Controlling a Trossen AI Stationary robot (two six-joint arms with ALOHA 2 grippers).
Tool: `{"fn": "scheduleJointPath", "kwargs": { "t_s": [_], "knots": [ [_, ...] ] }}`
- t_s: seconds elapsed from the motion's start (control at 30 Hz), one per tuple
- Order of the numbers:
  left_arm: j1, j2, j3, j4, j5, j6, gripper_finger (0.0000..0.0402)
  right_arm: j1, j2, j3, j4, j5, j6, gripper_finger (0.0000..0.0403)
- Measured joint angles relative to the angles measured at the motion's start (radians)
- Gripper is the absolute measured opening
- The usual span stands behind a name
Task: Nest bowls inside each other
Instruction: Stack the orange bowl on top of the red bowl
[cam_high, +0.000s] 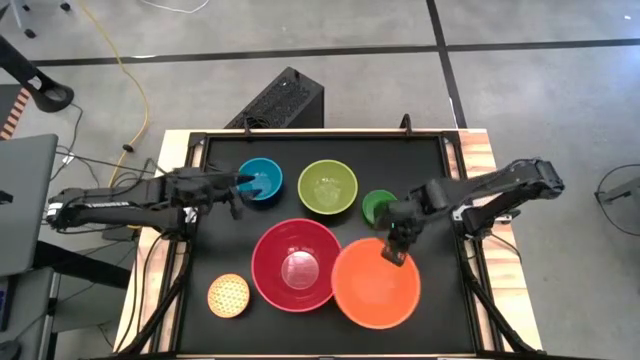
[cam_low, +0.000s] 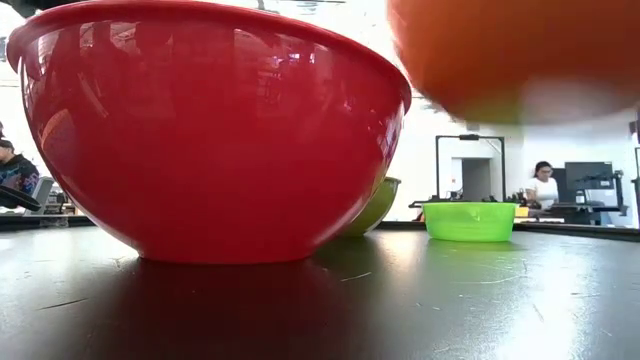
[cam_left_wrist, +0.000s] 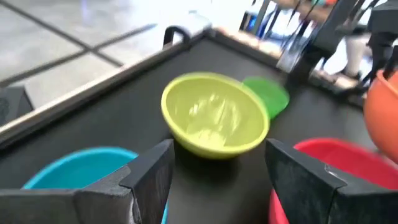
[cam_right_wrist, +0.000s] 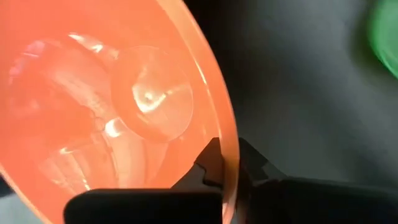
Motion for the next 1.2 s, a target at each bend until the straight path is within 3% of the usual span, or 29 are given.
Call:
{"fn": "scheduleJointPath", "kwargs": {
  "t_s": [0.13, 0.23, 0.5, 0.67, 1.2],
  "knots": [
    [0.000, -0.092, 0.000, -0.012, -0.034, -0.002, 0.0240, -0.054, 0.029, 0.175, 0.047, -0.012, -0.035, 0.0013],
    [0.000, -0.132, 0.000, -0.040, -0.043, -0.004, 0.0240, -0.094, 0.103, 0.279, 0.048, 0.041, -0.047, 0.0013],
    [0.000, -0.129, 0.000, -0.098, -0.017, -0.031, 0.0240, -0.157, 0.446, 0.548, 0.051, 0.053, -0.120, 0.0012],
    [0.000, -0.124, 0.000, -0.098, 0.001, -0.032, 0.0240, -0.160, 0.596, 0.710, -0.034, 0.045, -0.138, 0.0015],
    [0.000, -0.124, 0.000, -0.121, 0.017, -0.031, 0.0240, -0.161, 0.757, 0.759, -0.035, 0.088, -0.113, 0.0015]
  ]
}}
